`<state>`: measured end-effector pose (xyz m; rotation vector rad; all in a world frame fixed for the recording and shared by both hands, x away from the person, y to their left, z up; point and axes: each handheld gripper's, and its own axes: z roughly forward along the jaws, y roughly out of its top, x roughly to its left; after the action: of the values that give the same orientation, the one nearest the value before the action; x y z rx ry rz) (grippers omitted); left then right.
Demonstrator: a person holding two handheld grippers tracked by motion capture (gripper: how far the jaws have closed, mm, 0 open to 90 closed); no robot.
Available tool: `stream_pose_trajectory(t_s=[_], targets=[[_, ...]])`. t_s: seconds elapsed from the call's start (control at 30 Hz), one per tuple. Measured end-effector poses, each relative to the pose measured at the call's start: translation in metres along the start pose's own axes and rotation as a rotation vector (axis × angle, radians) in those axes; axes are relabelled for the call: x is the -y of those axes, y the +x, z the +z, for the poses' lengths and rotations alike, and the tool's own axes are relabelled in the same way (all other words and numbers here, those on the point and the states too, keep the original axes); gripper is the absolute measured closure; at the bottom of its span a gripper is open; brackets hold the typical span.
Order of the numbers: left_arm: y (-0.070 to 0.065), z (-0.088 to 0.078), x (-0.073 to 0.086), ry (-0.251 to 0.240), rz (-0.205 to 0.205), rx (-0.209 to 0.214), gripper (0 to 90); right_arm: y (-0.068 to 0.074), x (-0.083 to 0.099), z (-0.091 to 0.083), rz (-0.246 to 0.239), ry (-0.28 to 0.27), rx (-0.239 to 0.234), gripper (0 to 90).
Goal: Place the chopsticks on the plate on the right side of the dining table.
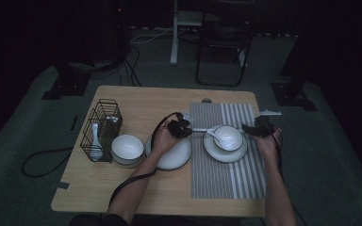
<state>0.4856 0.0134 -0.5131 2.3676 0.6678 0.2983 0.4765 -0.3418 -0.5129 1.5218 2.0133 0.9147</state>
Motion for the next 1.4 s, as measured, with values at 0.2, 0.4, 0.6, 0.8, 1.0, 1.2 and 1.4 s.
stream_pose_trajectory(t_s=[0.2, 0.4, 0.6, 0.8, 1.0, 1.2, 1.4], targets=[[0.000, 0.000, 0.000, -0.001, -0.001, -0.001, 88.2, 0.000, 0.000, 0.000, 0.002, 0.000, 0.001, 33.8], [0.000, 0.001, 0.000, 0.000, -0.006, 0.001, 88.4, 0.000, 0.001, 0.000, 0.001, 0.000, 0.000, 33.7], [-0.001, 0.002, -0.002, 0.000, -0.004, 0.003, 89.1, 0.000, 0.000, 0.000, 0.000, -0.001, 0.001, 33.7], [-0.002, 0.003, -0.002, 0.002, -0.002, 0.003, 88.7, -0.001, 0.000, -0.001, 0.001, -0.006, 0.002, 33.6], [-0.001, 0.003, -0.001, 0.003, -0.007, -0.002, 84.8, -0.002, 0.000, -0.003, 0.003, -0.016, 0.003, 33.6], [0.001, 0.001, 0.000, 0.002, -0.014, -0.008, 81.9, -0.001, -0.001, -0.007, 0.000, -0.031, 0.000, 33.7], [0.003, -0.003, 0.001, -0.013, -0.026, -0.010, 77.9, 0.002, -0.001, -0.010, -0.011, -0.042, -0.004, 33.6]])
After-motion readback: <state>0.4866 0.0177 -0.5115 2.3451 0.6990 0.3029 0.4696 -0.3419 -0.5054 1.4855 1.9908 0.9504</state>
